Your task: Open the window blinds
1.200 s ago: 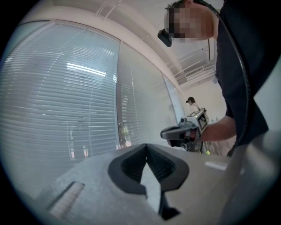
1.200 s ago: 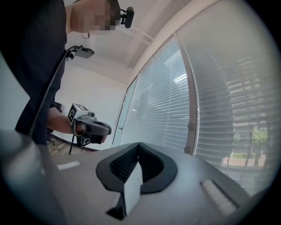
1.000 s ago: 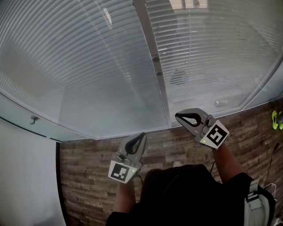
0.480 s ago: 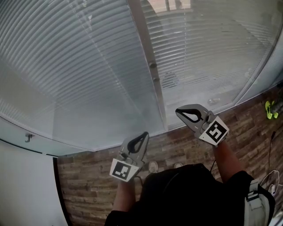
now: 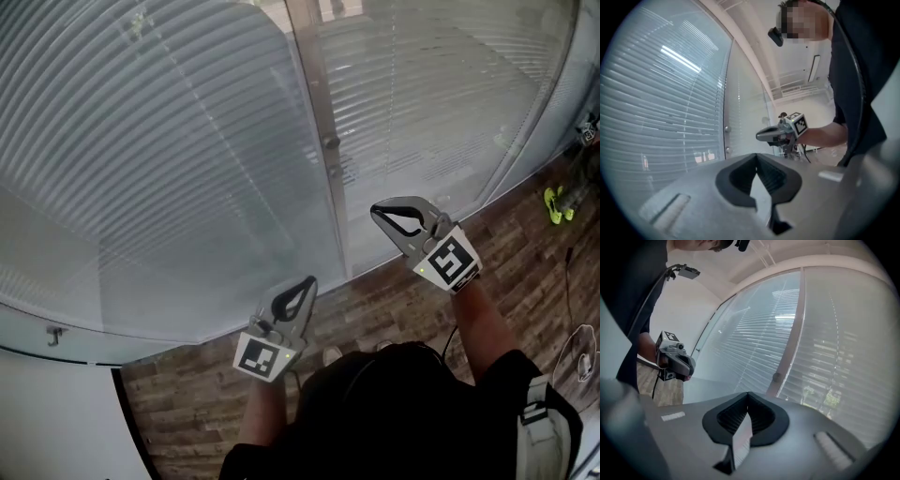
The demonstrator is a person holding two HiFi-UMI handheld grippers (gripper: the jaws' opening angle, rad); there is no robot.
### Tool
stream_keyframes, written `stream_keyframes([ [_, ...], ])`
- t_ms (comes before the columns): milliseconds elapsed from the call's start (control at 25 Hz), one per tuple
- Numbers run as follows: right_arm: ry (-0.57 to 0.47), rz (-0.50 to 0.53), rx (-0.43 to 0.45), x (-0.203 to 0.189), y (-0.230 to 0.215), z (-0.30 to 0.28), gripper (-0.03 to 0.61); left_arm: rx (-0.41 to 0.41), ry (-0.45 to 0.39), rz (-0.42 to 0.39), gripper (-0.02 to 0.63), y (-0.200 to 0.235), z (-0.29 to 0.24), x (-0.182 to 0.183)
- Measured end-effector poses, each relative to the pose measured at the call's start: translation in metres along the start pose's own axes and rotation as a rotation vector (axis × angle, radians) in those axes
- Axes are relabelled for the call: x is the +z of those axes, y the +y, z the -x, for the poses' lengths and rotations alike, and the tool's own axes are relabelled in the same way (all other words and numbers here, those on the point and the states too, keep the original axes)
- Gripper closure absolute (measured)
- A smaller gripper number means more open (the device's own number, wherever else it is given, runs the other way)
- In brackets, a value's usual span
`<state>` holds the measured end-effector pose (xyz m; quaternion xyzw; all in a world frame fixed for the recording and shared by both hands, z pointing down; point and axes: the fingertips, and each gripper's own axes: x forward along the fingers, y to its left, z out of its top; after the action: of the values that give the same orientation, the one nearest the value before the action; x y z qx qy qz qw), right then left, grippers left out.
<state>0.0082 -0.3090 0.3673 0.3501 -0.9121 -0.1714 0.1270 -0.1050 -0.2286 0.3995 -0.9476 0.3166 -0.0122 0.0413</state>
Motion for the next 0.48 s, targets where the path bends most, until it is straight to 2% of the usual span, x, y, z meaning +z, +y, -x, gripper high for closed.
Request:
stream_keyframes([
  [240,0.08,0.08,-0.113,0.003,-0.024,-0.02,0.572,-0.086,-0.004,0.003,0.609,0.009,0.004,-0.006],
  [440,0.125,0.165,-0.183,0.009,-0.044,-0.036,0.572,-0.12,0.001,0.016,0.609,0.018,0.012,-0.012],
  [480,0.135,0.183,-0.192,0.011,-0.048,-0.04,0.546,-0.125,0.004,0.018,0.609,0.02,0.013,-0.012],
])
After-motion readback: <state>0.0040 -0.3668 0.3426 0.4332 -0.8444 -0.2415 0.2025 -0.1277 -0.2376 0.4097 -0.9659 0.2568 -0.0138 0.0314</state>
